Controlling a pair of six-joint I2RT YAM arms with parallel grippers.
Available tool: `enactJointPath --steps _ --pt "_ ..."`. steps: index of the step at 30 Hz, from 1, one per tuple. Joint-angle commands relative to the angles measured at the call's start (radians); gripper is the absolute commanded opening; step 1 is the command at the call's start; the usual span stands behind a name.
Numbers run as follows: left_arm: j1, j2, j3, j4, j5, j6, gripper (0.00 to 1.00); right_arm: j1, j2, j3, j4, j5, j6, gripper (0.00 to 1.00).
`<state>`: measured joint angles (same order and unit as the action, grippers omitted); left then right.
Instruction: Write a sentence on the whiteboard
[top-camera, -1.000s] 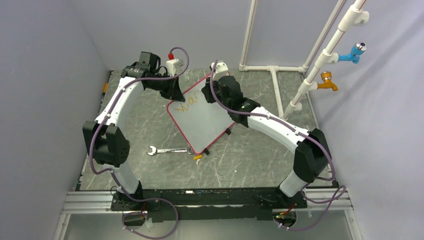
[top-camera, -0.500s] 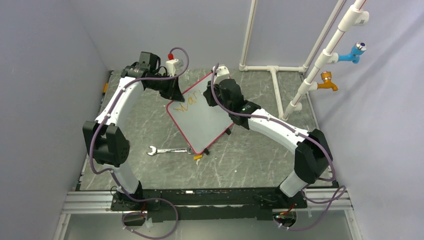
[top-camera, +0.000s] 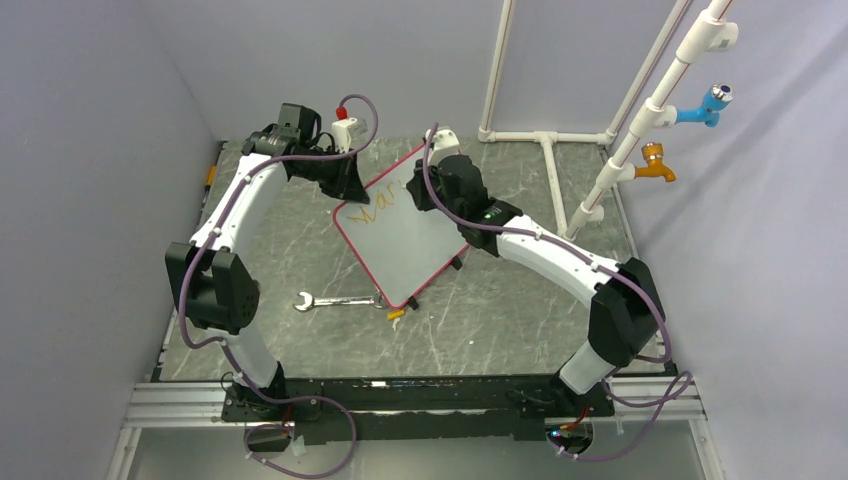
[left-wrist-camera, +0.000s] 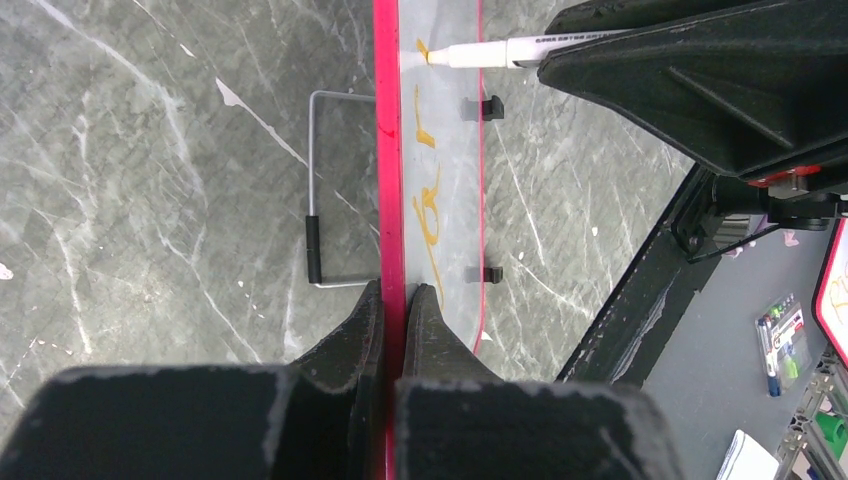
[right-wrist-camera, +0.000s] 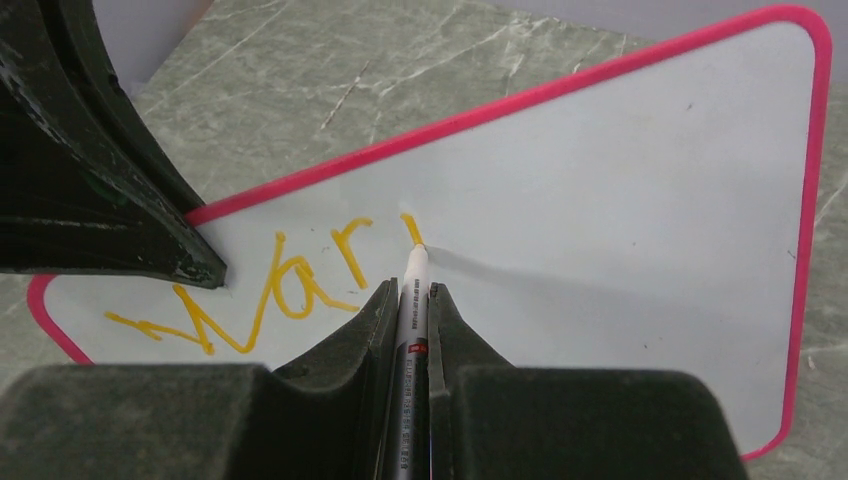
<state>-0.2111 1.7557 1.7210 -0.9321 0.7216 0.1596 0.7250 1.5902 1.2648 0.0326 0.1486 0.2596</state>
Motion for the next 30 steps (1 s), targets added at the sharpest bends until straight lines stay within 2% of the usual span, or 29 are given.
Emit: enactJointPath --steps 1,10,24,30 --pt "-0.030 -0.004 -0.021 -0.007 -0.098 0.103 0.00 -0.005 0.028 0.086 -0.001 0.009 -0.026 0.00" --pt "-0.031 -0.004 -0.018 -0.008 -0.098 0.103 0.00 -0.048 0.062 0.133 -0.022 0.012 -0.017 0.00" --pt "-0.031 -0.003 -0.017 -0.008 -0.100 0.103 0.00 -0.055 -0.009 -0.006 -0.007 -0.038 0.037 0.00" --pt "-0.031 -0.004 -0.017 -0.008 -0.099 0.104 0.00 -0.055 -0.001 0.021 -0.012 -0.035 0.032 0.00"
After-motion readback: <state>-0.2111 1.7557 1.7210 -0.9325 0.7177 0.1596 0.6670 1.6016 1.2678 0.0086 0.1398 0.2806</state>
